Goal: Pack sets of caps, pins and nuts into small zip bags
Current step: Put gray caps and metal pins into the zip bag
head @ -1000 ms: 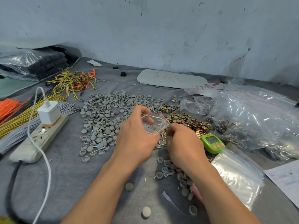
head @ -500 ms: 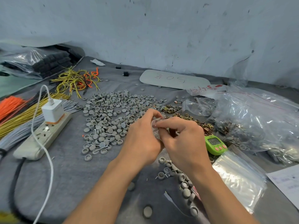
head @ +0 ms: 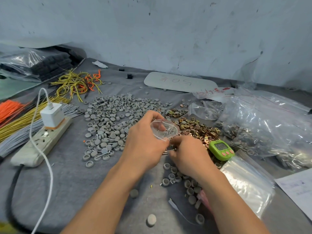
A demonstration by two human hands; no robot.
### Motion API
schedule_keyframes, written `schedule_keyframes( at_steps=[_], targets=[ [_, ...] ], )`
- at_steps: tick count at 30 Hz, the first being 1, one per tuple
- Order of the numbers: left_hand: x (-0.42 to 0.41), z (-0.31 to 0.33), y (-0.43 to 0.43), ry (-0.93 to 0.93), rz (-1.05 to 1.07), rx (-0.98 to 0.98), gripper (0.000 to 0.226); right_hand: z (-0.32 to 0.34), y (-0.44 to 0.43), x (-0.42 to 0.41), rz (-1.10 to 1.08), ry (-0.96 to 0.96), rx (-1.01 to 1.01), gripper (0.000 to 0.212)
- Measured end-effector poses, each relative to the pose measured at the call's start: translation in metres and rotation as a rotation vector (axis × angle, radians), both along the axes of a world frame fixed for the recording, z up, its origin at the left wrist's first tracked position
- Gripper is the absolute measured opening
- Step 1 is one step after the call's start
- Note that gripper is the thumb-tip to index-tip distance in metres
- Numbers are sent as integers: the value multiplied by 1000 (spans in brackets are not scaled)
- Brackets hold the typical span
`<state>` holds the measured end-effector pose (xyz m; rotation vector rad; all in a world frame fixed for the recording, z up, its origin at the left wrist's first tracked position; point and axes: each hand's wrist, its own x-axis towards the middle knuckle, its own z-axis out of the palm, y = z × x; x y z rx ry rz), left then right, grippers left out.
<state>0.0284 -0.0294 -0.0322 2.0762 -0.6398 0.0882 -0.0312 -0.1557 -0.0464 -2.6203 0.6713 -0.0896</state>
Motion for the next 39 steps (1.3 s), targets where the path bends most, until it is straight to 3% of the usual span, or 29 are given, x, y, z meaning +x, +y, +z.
schedule_keyframes(
  at_steps=[5,11,16,18,22,24,28,33,37,39],
  targets=[
    [0,-1,1,-2,1,16,46,-2,8,7,26,87,-87,17],
    [1,-1,2,5,14,13,46,1,9,2,12,15,-178,12],
    [1,0,2,-18,16,41,46,8,4,-1,-148,-248,-115,18],
    [0,0,2,-18,18,50,46,7,1,-3,-187,-438,-48,15],
    [0,1,1,-4,12,74,49,14,-1,-5,-137,-806,354,11],
    [1,0,-1,14,11,78,50,16,5,-7,0,-826,380,16],
    [0,-2,0,-12,-33,103,50,11,13,-7,155,-741,149,23],
    [-1,-2,1,-37,-94,100,49,13,6,-6,214,-617,255,25],
    [-1,-1,2,-15,-22,29,49,17,-2,-7,3,-822,482,27],
    [1,0,3,-32,14,-25,44,15,-15,-8,-133,-762,402,25]
  ],
)
